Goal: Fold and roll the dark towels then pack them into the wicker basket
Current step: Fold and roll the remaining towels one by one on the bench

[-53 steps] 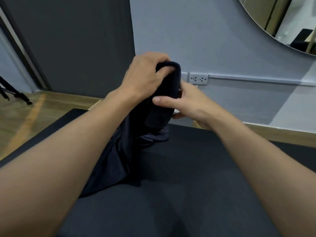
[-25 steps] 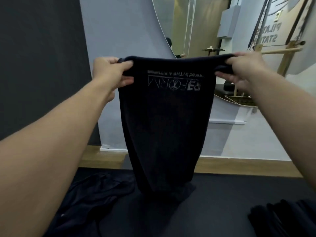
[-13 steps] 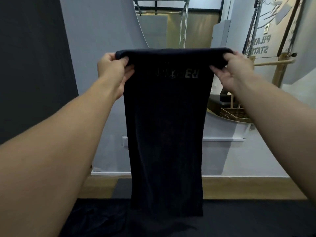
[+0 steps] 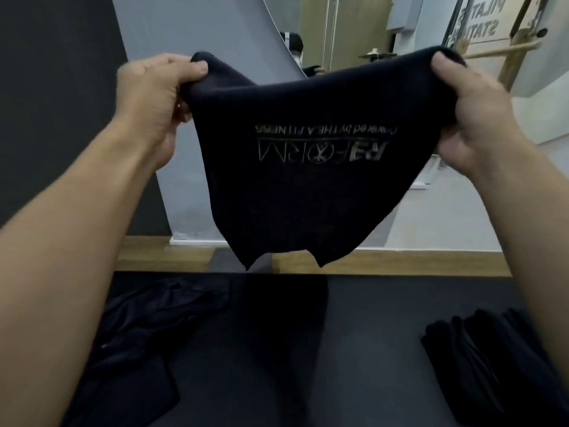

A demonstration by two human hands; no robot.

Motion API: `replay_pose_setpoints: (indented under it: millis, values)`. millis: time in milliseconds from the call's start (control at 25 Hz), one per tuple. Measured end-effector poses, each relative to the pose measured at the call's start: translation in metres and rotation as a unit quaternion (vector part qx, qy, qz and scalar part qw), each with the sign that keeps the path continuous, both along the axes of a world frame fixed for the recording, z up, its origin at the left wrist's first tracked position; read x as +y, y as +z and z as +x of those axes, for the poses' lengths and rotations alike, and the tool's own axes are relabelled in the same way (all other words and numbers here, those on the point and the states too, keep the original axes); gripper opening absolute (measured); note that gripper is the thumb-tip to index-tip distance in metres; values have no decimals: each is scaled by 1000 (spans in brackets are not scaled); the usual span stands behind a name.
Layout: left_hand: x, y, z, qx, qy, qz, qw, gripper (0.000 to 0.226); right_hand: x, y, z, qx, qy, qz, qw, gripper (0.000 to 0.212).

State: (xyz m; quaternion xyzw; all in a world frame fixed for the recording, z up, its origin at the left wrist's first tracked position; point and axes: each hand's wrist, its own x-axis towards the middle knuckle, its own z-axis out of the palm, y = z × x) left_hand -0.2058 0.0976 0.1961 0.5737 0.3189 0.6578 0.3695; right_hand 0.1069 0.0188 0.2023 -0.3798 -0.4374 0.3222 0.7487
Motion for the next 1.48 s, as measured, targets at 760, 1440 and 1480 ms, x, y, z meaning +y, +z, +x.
replay_pose_setpoints:
  millis: [760, 1440, 1480]
  values:
    - [43, -355, 3, 227, 87, -415, 877, 7, 59, -340, 30, -306, -46, -459, 833, 21]
    - [173, -443, 74, 278, 29, -259, 924, 62, 186, -447, 31, -491, -150, -287, 809, 42]
    - [156, -450, 70, 359, -5, -216, 908, 68, 166, -465, 18, -550, -100, -260, 787, 45]
